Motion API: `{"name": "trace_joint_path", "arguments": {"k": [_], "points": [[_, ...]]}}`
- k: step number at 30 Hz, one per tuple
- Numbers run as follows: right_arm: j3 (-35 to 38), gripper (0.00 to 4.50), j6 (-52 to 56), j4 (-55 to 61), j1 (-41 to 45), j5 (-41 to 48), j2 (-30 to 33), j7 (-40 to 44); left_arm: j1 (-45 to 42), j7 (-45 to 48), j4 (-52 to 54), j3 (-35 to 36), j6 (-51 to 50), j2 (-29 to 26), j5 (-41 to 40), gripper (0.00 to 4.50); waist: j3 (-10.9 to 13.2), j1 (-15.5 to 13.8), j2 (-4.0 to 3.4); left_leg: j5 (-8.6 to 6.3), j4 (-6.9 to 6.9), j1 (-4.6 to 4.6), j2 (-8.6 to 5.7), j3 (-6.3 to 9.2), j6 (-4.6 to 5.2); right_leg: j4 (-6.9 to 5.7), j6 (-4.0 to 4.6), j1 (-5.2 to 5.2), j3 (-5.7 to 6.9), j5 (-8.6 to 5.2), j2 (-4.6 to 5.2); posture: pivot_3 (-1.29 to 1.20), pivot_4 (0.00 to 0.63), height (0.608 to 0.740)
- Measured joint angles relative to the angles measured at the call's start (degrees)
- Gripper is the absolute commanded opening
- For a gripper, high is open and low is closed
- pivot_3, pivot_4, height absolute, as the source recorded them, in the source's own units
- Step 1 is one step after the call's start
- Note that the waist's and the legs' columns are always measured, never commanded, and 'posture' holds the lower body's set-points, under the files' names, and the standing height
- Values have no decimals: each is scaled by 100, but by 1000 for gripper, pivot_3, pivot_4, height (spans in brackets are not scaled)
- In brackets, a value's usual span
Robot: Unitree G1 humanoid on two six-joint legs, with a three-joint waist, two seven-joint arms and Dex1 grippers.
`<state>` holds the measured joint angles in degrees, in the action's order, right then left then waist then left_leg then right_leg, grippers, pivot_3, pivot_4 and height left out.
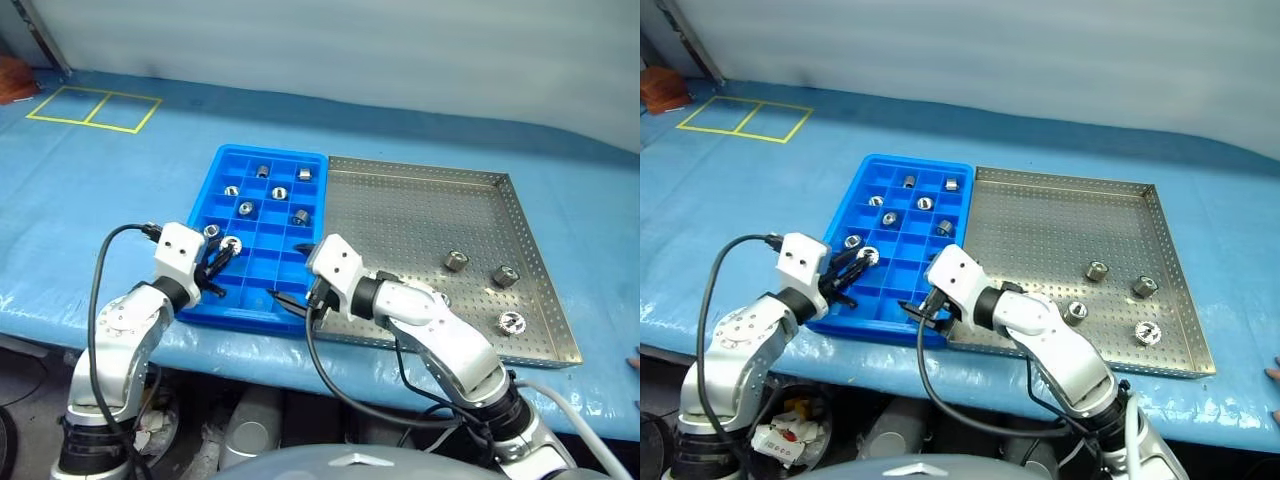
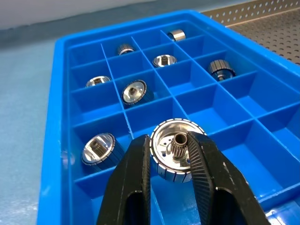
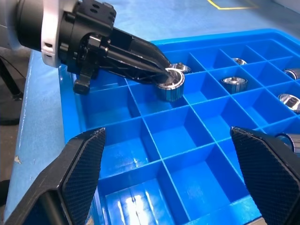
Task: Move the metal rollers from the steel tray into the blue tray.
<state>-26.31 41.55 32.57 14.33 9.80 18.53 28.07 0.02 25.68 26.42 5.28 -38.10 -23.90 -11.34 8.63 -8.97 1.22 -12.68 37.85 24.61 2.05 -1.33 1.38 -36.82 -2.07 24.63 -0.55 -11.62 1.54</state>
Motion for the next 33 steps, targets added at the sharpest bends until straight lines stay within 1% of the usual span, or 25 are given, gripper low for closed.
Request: {"name": "trace_joint_path", "arguments": {"k": [7, 9, 10, 11, 18, 22, 24, 28, 33], "points": [[92, 4500, 46, 206, -207, -30, 25, -204, -74, 132, -88, -41, -18, -201, -37, 834, 0, 63, -1, -1, 0, -1, 0, 0, -1, 0, 2, 0, 1, -1, 6, 279, 150, 740], [98, 4500, 89, 247, -245, -32, 26, -245, -75, 199, -87, -28, -49, -283, -78, 1562, 0, 74, -2, -1, 0, -2, 0, 0, -1, 1, 2, 0, 2, -1, 8, 279, 150, 740], [102, 4500, 119, 275, -264, -33, 27, -282, -75, 246, -87, -30, -93, -329, -127, 1782, 1, 80, -1, -1, 0, -2, 0, 1, -1, 1, 2, 0, 2, -1, 8, 241, 150, 740], [106, 4500, 141, 312, -294, -34, 27, -310, -75, 285, -87, -29, -149, -336, -169, 2195, 1, 89, -3, -1, -1, -1, 0, 0, -2, 2, 2, 1, 2, -1, 9, 241, 150, 740], [236, 4500, 283, 547, -481, -33, 123, -454, -289, 555, 135, 118, -278, -516, -667, 4486, 2, 219, -4, -1, -2, 3, 2, 0, -2, 3, 3, 3, 3, -2, 9, 227, 150, 740], [481, 4500, 435, 922, -794, -9, 184, -573, -736, 804, 319, 204, -286, -506, -1243, 4486, 2, 253, -3, -1, -1, 5, -1, 1, -2, 6, 3, 1, 4, -2, 11, 178, 150, 740], [695, 4500, 541, 1128, -1019, 4, 229, -654, -970, 890, 370, 76, -278, -483, -1384, 4486, 2, 293, -3, -2, 0, 5, -3, 1, -1, 7, 3, -1, 3, -2, 12, 156, 150, 740], [1227, 4500, 780, 1603, -1627, 11, 326, -866, -1419, 1032, 227, -526, -247, -281, -1407, 4486, 2, 386, -3, -1, 2, 3, -4, -1, -1, 5, 2, -4, 2, -2, 8, 106, 150, 740], [1917, 4500, 1021, 2124, -2531, -10, 339, -1189, -2028, 1268, -583, -1481, -11, -50, -1102, 4486, 1, 553, -5, -1, 4, 1, -11, -10, -1, 1, 2, -4, -1, -3, -3, 20, 150, 740]]}}
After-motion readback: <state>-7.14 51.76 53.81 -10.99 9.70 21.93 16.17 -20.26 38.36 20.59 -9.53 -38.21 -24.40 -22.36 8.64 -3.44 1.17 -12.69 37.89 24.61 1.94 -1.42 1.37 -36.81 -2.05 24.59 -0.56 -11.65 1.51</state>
